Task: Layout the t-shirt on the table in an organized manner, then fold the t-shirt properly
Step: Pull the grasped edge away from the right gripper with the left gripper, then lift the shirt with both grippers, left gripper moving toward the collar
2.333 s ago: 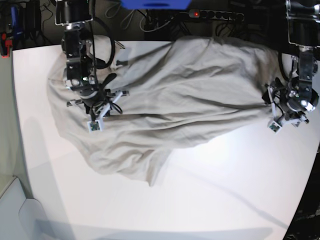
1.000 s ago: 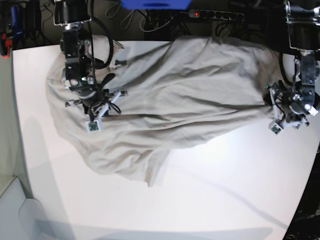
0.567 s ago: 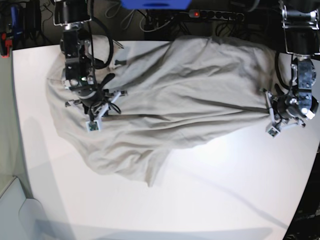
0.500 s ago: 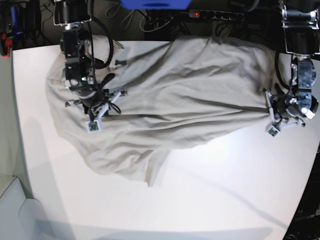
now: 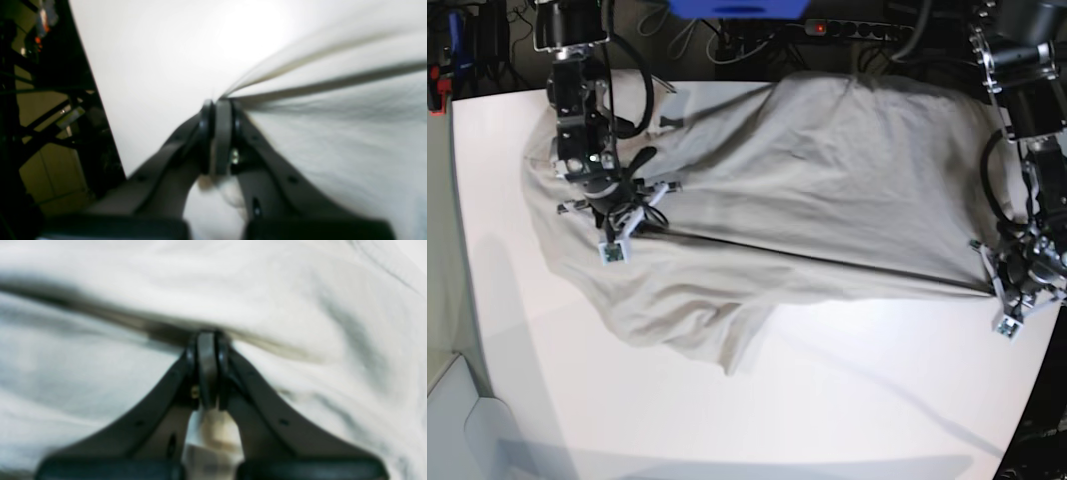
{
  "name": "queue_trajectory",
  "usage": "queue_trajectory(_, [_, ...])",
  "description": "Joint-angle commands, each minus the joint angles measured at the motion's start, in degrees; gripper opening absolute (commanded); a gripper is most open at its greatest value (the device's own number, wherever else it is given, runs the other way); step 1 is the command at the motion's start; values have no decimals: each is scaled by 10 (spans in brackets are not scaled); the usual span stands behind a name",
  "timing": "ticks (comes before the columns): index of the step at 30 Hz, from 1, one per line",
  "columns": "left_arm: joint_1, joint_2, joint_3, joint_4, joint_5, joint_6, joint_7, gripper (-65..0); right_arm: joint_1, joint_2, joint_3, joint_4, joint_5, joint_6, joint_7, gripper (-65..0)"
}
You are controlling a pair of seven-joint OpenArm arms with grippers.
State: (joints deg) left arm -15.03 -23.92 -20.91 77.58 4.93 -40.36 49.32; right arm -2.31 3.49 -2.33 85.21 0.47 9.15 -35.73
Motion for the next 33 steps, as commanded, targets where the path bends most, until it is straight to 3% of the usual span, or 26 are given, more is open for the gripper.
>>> queue_trajectory(1, [-22, -13, -5, -2, 13, 6, 0, -648, 4, 3, 2, 5, -4, -2, -6, -650])
queue_trajectory(6, [-49, -13, -5, -47, 10, 6, -1, -640, 4, 3, 2, 5, -4, -2, -6, -650])
queue_trajectory(10, [-49, -12, -5, -52, 13, 6, -1, -585, 3, 3, 2, 5, -4, -2, -5, -650])
queue_trajectory(18, [-31, -18, -7, -43, 9, 4, 5, -257, 4, 3, 2, 5, -4, -2, -6, -650])
queue_trajectory(21, [-20, -14, -21, -3, 8, 4, 11, -162, 4, 3, 2, 6, -4, -2, -6, -650])
queue_trajectory(23, [1, -7, -39, 43, -3, 4, 33, -142, 5, 3, 2, 10, -4, -2, -6, -650])
queue_trajectory(28, [48, 27, -74, 155, -114, 4, 109, -142, 4, 3, 2, 47, -4, -2, -8, -650])
queue_trajectory(33, [110, 103, -75, 226, -215, 4, 156, -143, 0, 3, 2, 88, -4, -2, -9, -650])
